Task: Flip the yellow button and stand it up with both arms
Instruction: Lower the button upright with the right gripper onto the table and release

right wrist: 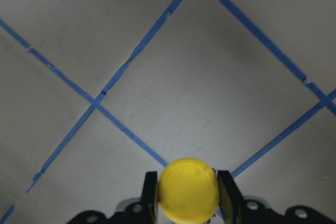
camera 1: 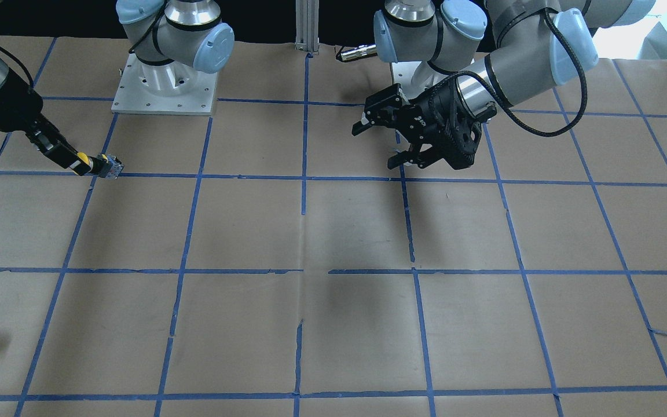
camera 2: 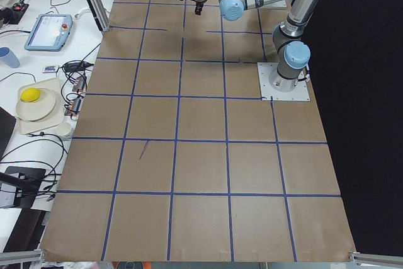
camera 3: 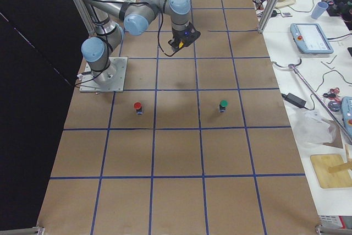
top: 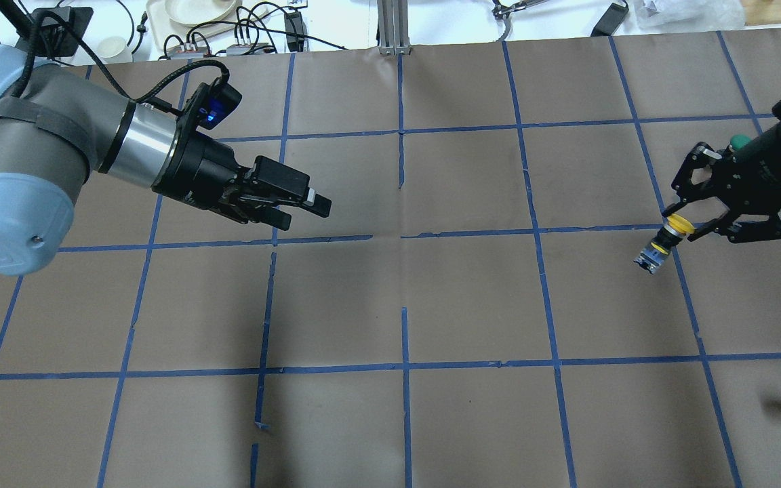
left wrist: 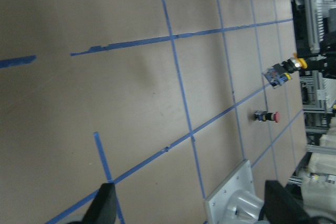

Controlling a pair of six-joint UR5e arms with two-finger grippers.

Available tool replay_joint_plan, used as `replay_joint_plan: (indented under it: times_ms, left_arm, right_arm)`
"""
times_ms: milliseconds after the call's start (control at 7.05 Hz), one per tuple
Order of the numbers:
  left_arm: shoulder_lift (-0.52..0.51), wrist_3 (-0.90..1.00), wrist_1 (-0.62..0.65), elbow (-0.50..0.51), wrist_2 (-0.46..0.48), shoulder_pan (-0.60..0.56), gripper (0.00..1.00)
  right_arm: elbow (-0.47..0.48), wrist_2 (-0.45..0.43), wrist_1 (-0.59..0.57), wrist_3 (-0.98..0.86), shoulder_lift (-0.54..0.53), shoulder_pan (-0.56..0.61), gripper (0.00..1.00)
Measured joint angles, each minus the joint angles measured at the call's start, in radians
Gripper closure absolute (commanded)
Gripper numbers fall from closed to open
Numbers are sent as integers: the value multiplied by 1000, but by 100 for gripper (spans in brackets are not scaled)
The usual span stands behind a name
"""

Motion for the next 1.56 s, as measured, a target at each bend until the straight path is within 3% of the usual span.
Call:
replay_joint_plan:
  times_ms: [426, 710, 1135, 1561]
  left_arm:
    - [-13, -79, 151, 37, 365, -59, 0]
    - [-20, -90, 156, 71, 541, -123, 0]
    - [-31, -90, 157, 80, 577, -139, 0]
    - [-37, -91, 157, 79, 578, -141, 0]
  right_arm:
    - [46, -99, -103, -307, 21, -85, 92]
    - [48, -105, -145, -730, 67, -177, 92]
    - [48, -81, -262, -1204, 124, -268, 92]
    - [48, 68, -342, -1576, 217, -358, 92]
